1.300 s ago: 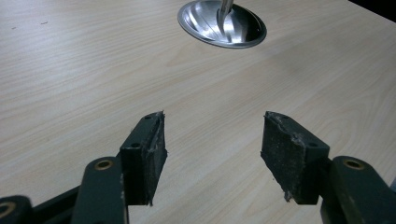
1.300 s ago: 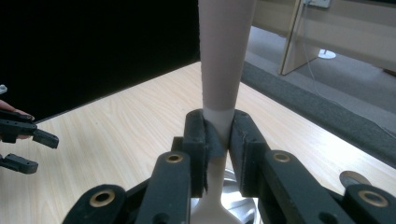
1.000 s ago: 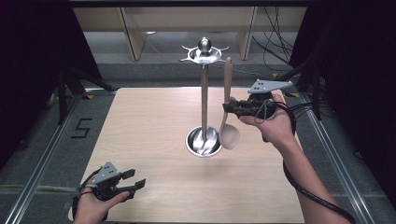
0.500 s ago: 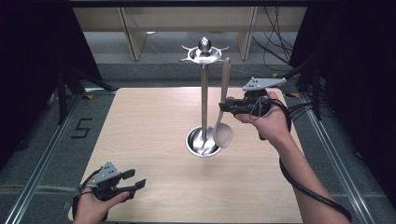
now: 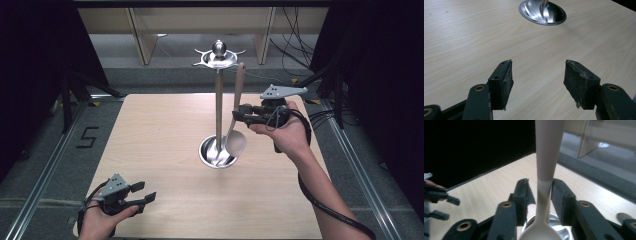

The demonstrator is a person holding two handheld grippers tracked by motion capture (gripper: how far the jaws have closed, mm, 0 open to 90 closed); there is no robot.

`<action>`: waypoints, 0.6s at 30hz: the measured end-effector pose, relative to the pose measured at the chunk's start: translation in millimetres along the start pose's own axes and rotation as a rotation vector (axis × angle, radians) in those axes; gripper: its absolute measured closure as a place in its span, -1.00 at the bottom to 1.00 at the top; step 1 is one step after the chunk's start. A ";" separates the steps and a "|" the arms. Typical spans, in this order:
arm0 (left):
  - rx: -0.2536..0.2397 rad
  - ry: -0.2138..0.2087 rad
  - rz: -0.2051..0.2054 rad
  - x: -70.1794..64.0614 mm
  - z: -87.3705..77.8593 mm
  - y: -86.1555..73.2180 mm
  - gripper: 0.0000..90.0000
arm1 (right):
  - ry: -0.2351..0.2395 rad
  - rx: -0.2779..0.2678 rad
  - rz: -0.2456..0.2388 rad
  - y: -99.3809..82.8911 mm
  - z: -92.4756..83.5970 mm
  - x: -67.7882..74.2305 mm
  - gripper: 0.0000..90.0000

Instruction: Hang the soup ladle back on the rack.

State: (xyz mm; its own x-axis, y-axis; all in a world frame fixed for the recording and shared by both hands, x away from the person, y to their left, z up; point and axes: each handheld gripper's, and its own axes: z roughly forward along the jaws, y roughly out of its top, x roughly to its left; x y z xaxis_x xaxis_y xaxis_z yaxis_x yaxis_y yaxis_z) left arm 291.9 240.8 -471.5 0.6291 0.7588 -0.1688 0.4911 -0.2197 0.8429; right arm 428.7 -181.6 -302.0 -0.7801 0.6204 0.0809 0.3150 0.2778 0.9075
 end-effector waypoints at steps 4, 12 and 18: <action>0.003 -0.001 0.004 0.0 0.1 0.1 -0.13 | -0.032 -0.008 0.020 -7.3 -7.4 2.3 0.23; 0.005 0.011 -0.004 -0.1 0.1 -0.1 -0.13 | -0.085 0.005 0.028 -34.8 -24.8 -0.1 0.06; 0.005 0.015 -0.007 -0.3 0.0 0.0 -0.13 | -0.122 0.027 0.042 -58.9 -37.9 -9.7 0.03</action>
State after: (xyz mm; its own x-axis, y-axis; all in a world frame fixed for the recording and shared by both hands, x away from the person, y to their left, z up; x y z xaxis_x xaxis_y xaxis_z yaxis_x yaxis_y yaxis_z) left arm 291.7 240.5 -471.4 0.6167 0.7694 -0.1667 0.4981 -0.2173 0.8395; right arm 397.2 -231.8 -340.7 -0.6950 0.7160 0.0662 0.3619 0.2688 0.8926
